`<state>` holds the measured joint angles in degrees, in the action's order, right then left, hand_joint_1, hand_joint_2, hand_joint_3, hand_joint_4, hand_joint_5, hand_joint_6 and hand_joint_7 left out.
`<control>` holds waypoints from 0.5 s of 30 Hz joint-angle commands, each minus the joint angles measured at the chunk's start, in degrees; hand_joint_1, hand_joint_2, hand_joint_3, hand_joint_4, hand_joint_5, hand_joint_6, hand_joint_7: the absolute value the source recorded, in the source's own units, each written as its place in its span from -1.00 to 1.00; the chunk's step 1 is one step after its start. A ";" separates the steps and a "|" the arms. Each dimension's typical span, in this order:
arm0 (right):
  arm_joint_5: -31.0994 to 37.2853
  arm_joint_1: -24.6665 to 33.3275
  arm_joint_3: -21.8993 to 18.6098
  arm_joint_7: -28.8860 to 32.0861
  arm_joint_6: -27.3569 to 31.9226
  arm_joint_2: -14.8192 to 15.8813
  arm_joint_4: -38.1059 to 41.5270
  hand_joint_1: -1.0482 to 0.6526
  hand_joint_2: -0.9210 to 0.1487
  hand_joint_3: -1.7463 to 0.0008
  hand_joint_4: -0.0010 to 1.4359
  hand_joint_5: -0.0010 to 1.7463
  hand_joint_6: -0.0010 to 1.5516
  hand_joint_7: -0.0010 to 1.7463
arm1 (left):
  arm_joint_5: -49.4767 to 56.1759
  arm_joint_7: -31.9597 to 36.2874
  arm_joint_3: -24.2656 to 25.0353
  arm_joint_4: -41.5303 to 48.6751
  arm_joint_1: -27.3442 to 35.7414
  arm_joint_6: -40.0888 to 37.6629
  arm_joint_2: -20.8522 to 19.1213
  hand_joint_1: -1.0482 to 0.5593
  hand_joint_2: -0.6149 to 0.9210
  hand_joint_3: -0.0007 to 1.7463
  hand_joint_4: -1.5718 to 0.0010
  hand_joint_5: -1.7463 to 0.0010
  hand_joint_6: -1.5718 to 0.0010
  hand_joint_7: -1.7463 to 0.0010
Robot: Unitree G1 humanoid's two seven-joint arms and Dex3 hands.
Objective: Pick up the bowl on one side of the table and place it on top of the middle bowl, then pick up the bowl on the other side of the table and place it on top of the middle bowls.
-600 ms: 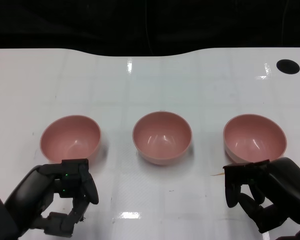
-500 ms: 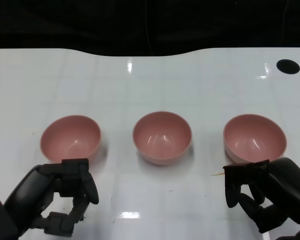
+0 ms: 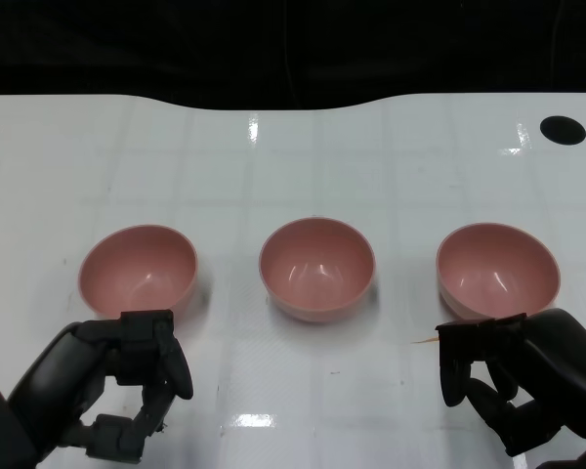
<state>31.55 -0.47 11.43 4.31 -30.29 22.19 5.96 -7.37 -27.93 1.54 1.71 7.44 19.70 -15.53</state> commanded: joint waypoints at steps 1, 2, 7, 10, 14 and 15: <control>0.21 0.45 -0.29 1.33 -0.84 0.13 1.04 0.15 0.34 -0.75 0.32 1.00 0.08 0.73 | 0.02 0.01 0.14 -0.27 0.80 -0.73 -0.96 0.05 0.36 0.50 -0.08 -0.95 -0.04 -0.69; 0.28 0.46 -0.29 1.48 -0.93 0.14 1.08 0.14 0.34 -0.75 0.32 1.00 0.08 0.73 | -0.23 -0.10 0.14 -0.38 0.88 -0.91 -0.89 0.06 0.35 0.50 -0.08 -0.95 -0.04 -0.69; -0.97 0.37 -0.54 0.94 -1.21 0.30 1.16 0.18 0.38 -0.77 0.33 1.00 0.10 0.71 | -0.63 0.15 0.15 -1.66 1.19 -2.70 -0.71 0.02 0.39 0.42 -0.08 -0.96 -0.03 -0.69; -0.88 0.12 -0.47 0.73 -0.78 0.30 1.14 0.18 0.38 -0.77 0.33 1.00 0.11 0.71 | -0.45 0.03 0.23 -1.57 0.93 -2.54 -0.75 0.03 0.42 0.40 -0.06 -0.96 -0.01 -0.70; -0.87 -0.13 -0.45 0.53 -0.28 0.19 1.09 0.16 0.33 -0.75 0.30 1.00 0.11 0.65 | -0.49 -0.43 0.33 -0.73 0.38 -1.73 -0.92 0.07 0.41 0.45 -0.06 -0.96 0.00 -0.68; -0.87 -0.13 -0.45 0.53 -0.28 0.18 1.09 0.16 0.32 -0.75 0.30 1.00 0.12 0.65 | -0.50 -0.43 0.33 -0.72 0.38 -1.73 -0.93 0.07 0.41 0.45 -0.06 -0.96 0.00 -0.68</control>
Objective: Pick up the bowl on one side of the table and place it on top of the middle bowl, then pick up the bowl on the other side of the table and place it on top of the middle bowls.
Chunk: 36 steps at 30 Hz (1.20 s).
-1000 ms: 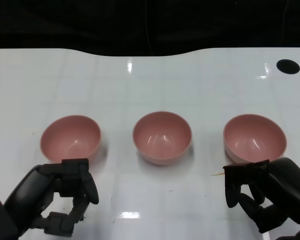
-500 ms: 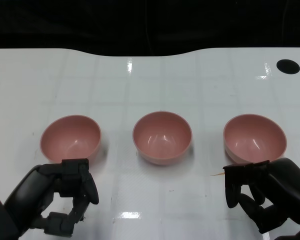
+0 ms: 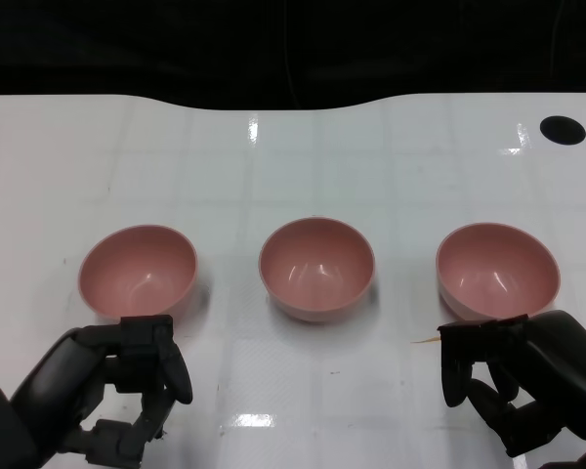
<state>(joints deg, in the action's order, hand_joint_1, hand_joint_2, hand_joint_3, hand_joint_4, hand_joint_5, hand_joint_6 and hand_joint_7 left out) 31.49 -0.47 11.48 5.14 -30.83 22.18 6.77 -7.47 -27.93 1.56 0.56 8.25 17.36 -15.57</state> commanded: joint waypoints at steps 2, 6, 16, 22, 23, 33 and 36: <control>-0.47 -0.22 -0.94 1.29 -0.61 -0.03 0.71 0.14 0.26 -0.60 0.23 0.95 0.10 0.41 | 0.09 -0.25 0.24 1.05 -0.58 0.97 -0.98 0.07 0.41 0.45 -0.07 -0.96 -0.02 -0.69; 1.10 0.32 -2.01 3.89 0.01 -0.18 -0.81 0.03 -0.13 0.01 0.05 0.52 0.05 -0.24 | -0.42 -0.29 0.27 0.92 -0.12 0.42 -0.82 0.06 0.37 0.47 -0.08 -0.95 -0.04 -0.67; 8.37 1.41 -3.65 6.34 7.95 -0.05 -6.92 -0.29 -0.92 0.98 -0.52 -0.25 -0.31 -0.89 | -0.76 -0.37 0.16 0.01 0.73 0.68 -0.72 0.03 0.35 0.50 -0.09 -0.94 -0.05 -0.63; 11.10 0.49 -3.41 4.40 14.43 -0.01 -9.17 -0.40 -0.88 1.00 -0.72 -0.35 -0.46 -0.98 | -0.15 -0.46 -0.02 0.97 0.02 1.96 -0.83 0.04 0.36 0.48 -0.09 -0.93 -0.05 -0.67; 11.46 0.41 -3.29 3.89 15.58 0.02 -9.57 -0.43 -0.87 1.00 -0.75 -0.36 -0.47 -0.99 | -0.05 -0.39 -0.04 0.77 0.09 1.74 -0.88 0.03 0.35 0.49 -0.09 -0.94 -0.05 -0.69; 17.27 -2.09 -0.60 -0.94 24.15 1.08 -10.00 -0.46 -0.84 1.00 -0.86 -0.39 -0.61 -1.00 | -1.75 -1.11 0.39 -0.06 0.58 0.82 -1.20 0.05 0.37 0.47 -0.07 -0.91 -0.03 -0.64; 18.84 -4.22 0.71 -1.89 25.94 1.32 -7.66 -0.48 -0.84 1.00 -0.85 -0.40 -0.62 -0.99 | -1.27 -1.21 0.10 0.47 0.32 2.11 -1.28 0.04 0.39 0.45 -0.08 -0.92 -0.03 -0.64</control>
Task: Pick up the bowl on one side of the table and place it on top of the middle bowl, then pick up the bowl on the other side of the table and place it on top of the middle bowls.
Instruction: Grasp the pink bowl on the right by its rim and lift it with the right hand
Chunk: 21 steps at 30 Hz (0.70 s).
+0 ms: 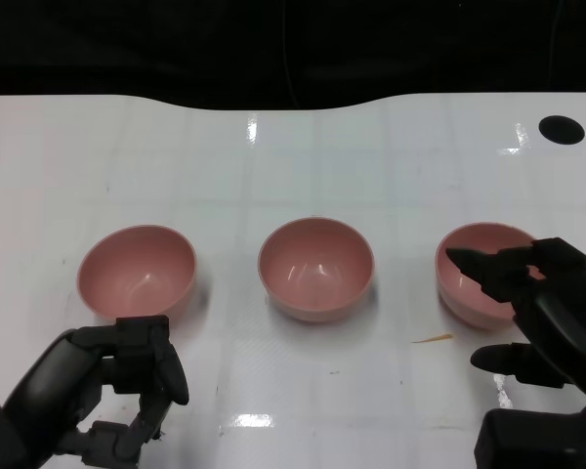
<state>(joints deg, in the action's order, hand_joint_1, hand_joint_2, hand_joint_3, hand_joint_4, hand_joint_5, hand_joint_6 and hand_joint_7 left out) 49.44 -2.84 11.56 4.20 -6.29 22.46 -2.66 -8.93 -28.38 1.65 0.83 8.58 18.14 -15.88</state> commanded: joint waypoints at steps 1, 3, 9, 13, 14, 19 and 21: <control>1.41 -2.70 1.15 -1.04 1.83 1.07 2.89 -0.48 -0.84 1.00 -0.85 -0.40 -0.61 -0.99 | 0.38 -0.66 -0.06 0.07 0.04 1.49 -0.99 0.04 0.39 0.45 -0.08 -0.92 -0.03 -0.65; 2.04 -3.90 1.98 -1.24 2.45 1.13 4.40 -0.49 -0.84 1.00 -0.84 -0.41 -0.59 -0.98 | 0.44 -0.53 -0.07 -0.42 0.24 1.20 -1.09 0.05 0.39 0.45 -0.08 -0.94 -0.03 -0.67; 3.78 -9.11 5.30 -1.56 4.48 0.66 11.95 -0.49 -0.85 1.00 -0.78 -0.47 -0.56 -0.98 | 0.38 -0.39 -0.07 -0.95 0.33 0.63 -1.14 0.07 0.41 0.42 -0.08 -0.94 -0.04 -0.66; 4.79 -12.71 7.94 0.64 4.76 -0.05 18.33 -0.50 -0.84 1.00 -0.67 -0.55 -0.52 -0.98 | 0.04 -0.45 0.10 -1.30 0.43 0.21 -1.24 0.07 0.41 0.41 -0.08 -0.93 -0.04 -0.65; 5.04 -13.78 8.68 1.07 4.99 -0.49 20.27 -0.50 -0.86 1.00 -0.65 -0.57 -0.50 -0.98 | -0.22 -0.60 0.21 -1.44 0.47 0.01 -1.34 0.07 0.41 0.42 -0.08 -0.94 -0.04 -0.65; 5.27 -19.56 12.02 3.16 5.44 -2.14 31.55 -0.48 -0.95 0.99 -0.47 -0.68 -0.43 -0.98 | -0.05 0.11 0.26 -3.38 0.92 -2.23 -1.22 0.07 0.41 0.39 -0.07 -0.91 -0.04 -0.64; 4.92 -21.43 13.19 3.79 5.23 -2.55 35.54 -0.47 -0.99 0.98 -0.43 -0.73 -0.42 -0.98 | 0.37 0.26 0.17 -3.86 1.09 -2.05 -1.08 0.08 0.42 0.40 -0.08 -0.91 -0.03 -0.64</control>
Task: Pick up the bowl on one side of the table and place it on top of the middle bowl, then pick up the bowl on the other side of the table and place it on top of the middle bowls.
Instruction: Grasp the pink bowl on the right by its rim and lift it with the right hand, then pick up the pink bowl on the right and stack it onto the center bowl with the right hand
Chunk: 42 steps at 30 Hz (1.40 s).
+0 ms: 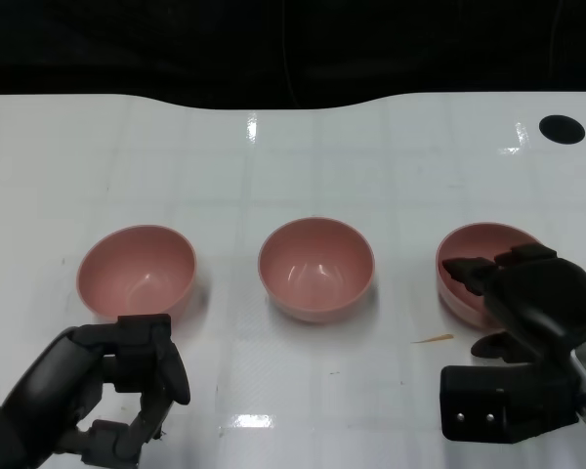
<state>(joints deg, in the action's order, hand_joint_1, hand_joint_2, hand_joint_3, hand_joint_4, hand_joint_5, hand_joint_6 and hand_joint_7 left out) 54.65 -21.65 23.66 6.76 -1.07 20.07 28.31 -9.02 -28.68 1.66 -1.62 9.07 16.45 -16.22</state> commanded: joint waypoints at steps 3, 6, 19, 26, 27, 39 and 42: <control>-0.70 -5.03 2.85 2.99 -0.83 -0.77 10.18 -0.44 -1.00 0.94 -0.29 -0.76 -0.31 -0.96 | 0.21 0.36 0.02 -1.55 0.65 -0.28 -0.41 0.09 0.41 0.42 -0.07 -0.92 -0.03 -0.65; -1.23 -6.48 3.96 5.00 -1.63 -1.33 13.71 -0.39 -1.00 0.90 -0.06 -0.73 -0.18 -0.93 | 0.28 0.16 -0.07 -1.07 0.39 0.71 -0.25 0.07 0.39 0.44 -0.08 -0.93 -0.04 -0.65; -3.63 -9.37 5.51 22.25 -11.27 -1.46 21.73 0.01 -0.45 0.21 0.37 0.98 0.03 0.76 | 0.11 0.37 -0.11 -2.28 0.79 -0.88 -0.25 0.05 0.33 0.52 -0.10 -0.94 -0.06 -0.66; -5.31 -8.62 4.11 26.75 -15.24 0.14 15.36 0.03 0.02 -0.43 0.36 1.00 -0.07 1.00 | 0.88 1.02 -0.38 -2.40 0.93 -1.38 -0.17 0.05 0.33 0.51 -0.10 -0.94 -0.07 -0.67; -5.61 -8.11 3.78 26.33 -15.39 0.37 13.37 0.04 0.03 -0.44 0.35 1.00 -0.07 1.00 | 1.16 1.16 -0.49 -2.37 0.95 -1.08 -0.10 0.05 0.32 0.52 -0.10 -0.94 -0.07 -0.67; -8.55 -6.04 2.21 18.30 -17.40 -0.62 -4.47 -0.05 -0.03 -0.31 0.35 1.00 0.01 0.84 | 1.30 0.96 -0.53 -2.56 0.87 -1.20 -0.27 0.07 0.37 0.47 -0.08 -0.94 -0.03 -0.66; -9.53 -7.39 2.58 16.89 -19.02 -1.80 -5.35 -0.06 -0.03 -0.37 0.38 1.00 -0.02 0.94 | 1.33 1.10 -0.62 -2.80 0.92 -1.34 -0.16 0.06 0.35 0.48 -0.08 -0.94 -0.03 -0.66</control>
<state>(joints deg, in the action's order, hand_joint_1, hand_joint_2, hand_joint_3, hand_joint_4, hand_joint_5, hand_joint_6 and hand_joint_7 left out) 46.32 -28.20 26.91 24.58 -19.03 18.52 23.75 -8.14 -28.07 0.91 -4.36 9.88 14.81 -15.89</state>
